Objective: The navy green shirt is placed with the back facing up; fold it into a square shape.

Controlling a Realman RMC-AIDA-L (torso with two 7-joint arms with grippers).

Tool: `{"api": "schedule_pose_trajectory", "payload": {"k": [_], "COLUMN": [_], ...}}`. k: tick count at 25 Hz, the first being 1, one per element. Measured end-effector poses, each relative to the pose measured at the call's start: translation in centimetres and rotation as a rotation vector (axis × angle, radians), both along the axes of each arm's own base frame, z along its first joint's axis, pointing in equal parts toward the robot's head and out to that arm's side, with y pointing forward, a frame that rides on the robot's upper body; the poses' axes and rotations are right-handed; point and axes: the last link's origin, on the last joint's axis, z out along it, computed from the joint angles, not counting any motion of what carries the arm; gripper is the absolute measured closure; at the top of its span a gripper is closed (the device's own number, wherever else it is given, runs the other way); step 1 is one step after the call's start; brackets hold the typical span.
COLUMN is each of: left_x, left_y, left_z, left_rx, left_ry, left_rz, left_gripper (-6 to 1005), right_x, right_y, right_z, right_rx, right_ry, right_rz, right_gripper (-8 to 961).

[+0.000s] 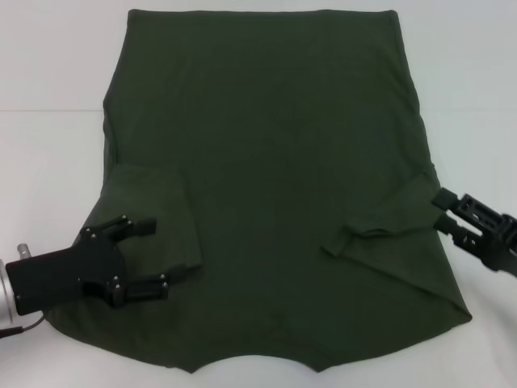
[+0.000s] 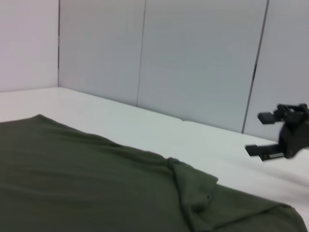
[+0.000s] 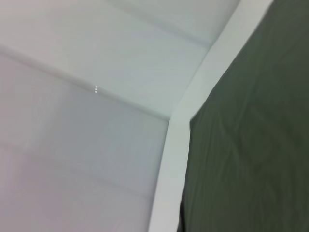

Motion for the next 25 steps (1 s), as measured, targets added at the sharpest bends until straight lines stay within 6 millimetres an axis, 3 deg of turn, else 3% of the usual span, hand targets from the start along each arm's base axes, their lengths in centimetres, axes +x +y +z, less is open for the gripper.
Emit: {"api": "schedule_pose_trajectory", "payload": {"k": [7,14,20,25], "left_x": [0.4,0.5,0.6,0.7], "left_y": [0.3,0.6,0.9,1.2], "left_z": [-0.1,-0.3,-0.3,-0.4], "left_rx": [0.024,0.035,0.045,0.048], "left_ry": [-0.026,-0.032,-0.029,-0.027], "left_rz": [-0.001,0.011,0.013,0.017], "left_gripper": [52,52,52,52], "right_x": [0.0,0.9,1.7,2.8], "right_y": [-1.0,-0.8,-0.6,0.0], "right_z": [-2.5,-3.3,-3.0,-1.4], "right_rx": [0.013,0.011,0.031,0.083], "right_ry": [0.1,0.101,0.075,0.009], "right_rz": [-0.106,-0.202,-0.243,-0.259], "right_gripper": [137,137,138,139]}}
